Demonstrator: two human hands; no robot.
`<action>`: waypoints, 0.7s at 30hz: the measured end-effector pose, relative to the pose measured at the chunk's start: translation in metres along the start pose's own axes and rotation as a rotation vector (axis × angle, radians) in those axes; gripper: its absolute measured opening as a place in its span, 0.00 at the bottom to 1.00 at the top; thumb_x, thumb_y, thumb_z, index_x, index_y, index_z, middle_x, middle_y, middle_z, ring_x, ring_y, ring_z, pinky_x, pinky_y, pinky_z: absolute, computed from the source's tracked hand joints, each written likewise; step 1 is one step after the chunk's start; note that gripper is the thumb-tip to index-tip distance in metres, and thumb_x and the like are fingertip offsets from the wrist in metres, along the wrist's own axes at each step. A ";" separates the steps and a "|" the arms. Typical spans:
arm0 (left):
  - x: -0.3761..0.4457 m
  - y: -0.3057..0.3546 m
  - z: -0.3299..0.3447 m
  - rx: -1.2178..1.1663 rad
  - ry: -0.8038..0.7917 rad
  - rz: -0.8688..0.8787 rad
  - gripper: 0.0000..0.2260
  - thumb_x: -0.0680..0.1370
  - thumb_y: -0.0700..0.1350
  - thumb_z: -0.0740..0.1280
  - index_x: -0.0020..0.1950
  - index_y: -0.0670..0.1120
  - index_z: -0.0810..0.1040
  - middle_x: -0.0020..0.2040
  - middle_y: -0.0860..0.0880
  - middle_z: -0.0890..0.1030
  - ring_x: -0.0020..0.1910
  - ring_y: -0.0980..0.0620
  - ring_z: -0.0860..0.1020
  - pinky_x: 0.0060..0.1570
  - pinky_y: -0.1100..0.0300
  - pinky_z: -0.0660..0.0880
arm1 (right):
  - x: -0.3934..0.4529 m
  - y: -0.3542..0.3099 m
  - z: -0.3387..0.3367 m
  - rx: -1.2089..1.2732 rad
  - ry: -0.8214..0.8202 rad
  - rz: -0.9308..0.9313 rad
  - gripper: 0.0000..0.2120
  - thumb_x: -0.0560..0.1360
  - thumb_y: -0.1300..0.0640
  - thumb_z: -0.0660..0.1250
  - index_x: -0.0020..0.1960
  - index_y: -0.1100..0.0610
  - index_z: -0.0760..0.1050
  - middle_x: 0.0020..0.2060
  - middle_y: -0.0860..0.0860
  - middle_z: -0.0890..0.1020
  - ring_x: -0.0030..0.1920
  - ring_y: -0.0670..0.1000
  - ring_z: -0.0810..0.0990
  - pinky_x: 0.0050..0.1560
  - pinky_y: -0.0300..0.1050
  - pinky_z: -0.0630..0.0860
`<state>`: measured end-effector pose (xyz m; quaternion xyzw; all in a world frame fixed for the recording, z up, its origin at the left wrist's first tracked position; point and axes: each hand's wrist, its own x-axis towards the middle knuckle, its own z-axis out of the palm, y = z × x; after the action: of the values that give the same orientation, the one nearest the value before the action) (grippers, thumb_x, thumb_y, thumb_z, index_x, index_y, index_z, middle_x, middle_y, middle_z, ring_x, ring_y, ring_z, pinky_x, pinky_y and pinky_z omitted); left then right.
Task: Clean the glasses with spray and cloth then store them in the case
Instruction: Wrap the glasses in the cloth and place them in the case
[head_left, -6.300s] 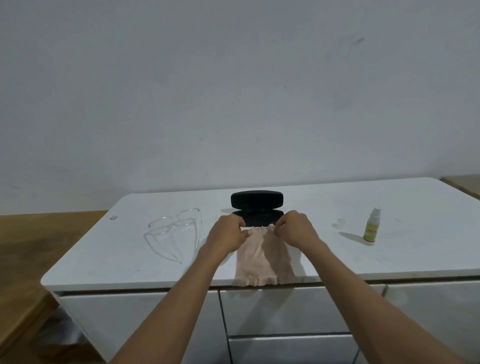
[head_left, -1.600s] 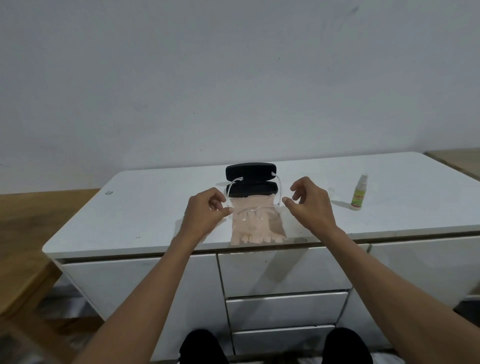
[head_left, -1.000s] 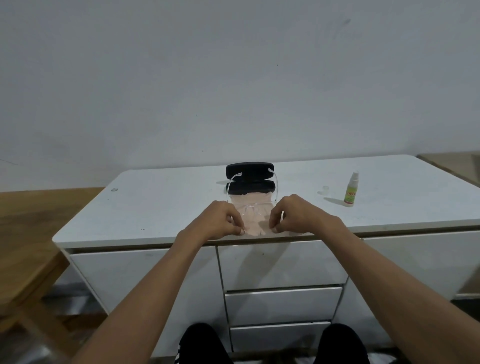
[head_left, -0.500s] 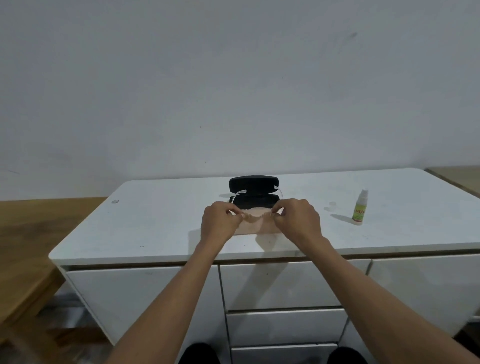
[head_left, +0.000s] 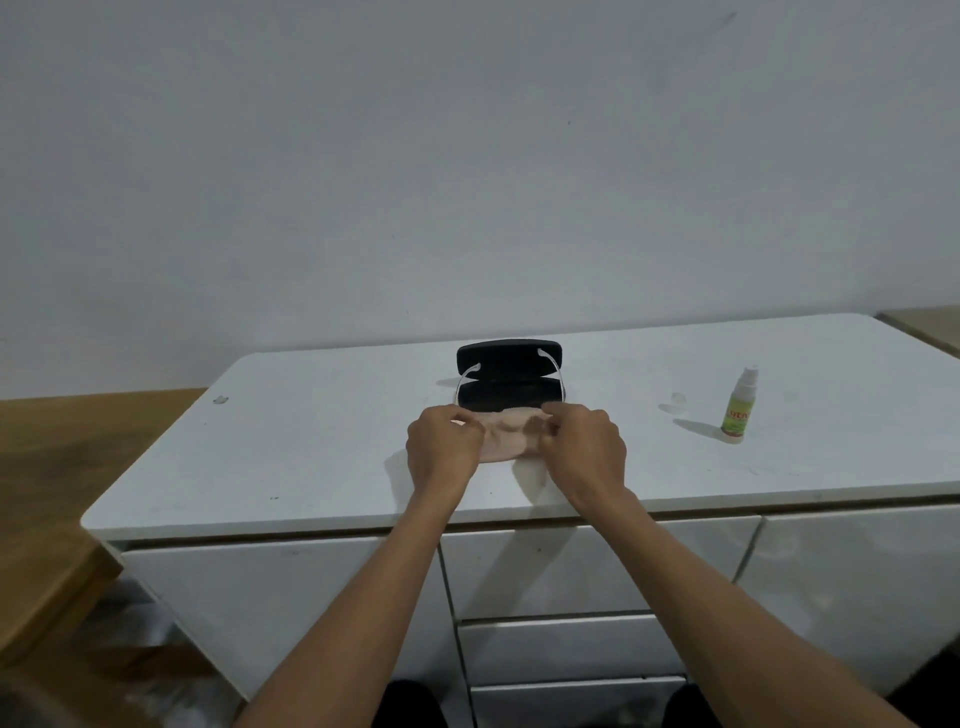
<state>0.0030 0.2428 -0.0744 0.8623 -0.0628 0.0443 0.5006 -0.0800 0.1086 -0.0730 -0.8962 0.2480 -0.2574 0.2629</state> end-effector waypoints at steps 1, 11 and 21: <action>0.000 0.000 0.000 -0.004 -0.010 0.006 0.05 0.71 0.44 0.71 0.41 0.55 0.83 0.40 0.49 0.86 0.35 0.42 0.84 0.42 0.49 0.84 | -0.001 0.001 0.000 -0.007 -0.001 -0.003 0.15 0.76 0.61 0.63 0.58 0.55 0.84 0.48 0.58 0.86 0.50 0.64 0.82 0.47 0.51 0.79; -0.003 -0.010 -0.022 -0.050 0.021 0.177 0.07 0.71 0.50 0.67 0.37 0.52 0.84 0.33 0.56 0.84 0.36 0.53 0.83 0.42 0.51 0.83 | -0.001 0.020 -0.021 0.119 0.153 0.071 0.09 0.74 0.54 0.67 0.47 0.49 0.86 0.34 0.48 0.86 0.40 0.57 0.82 0.43 0.47 0.78; 0.052 -0.016 -0.029 -0.007 -0.224 0.206 0.05 0.75 0.35 0.75 0.47 0.43 0.88 0.40 0.50 0.84 0.36 0.53 0.78 0.35 0.68 0.74 | 0.056 0.053 -0.021 0.356 -0.181 0.040 0.05 0.76 0.59 0.73 0.46 0.50 0.86 0.41 0.45 0.86 0.39 0.40 0.81 0.48 0.39 0.76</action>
<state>0.0568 0.2720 -0.0668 0.8490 -0.2065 -0.0011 0.4863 -0.0676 0.0297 -0.0709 -0.8500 0.1916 -0.2101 0.4435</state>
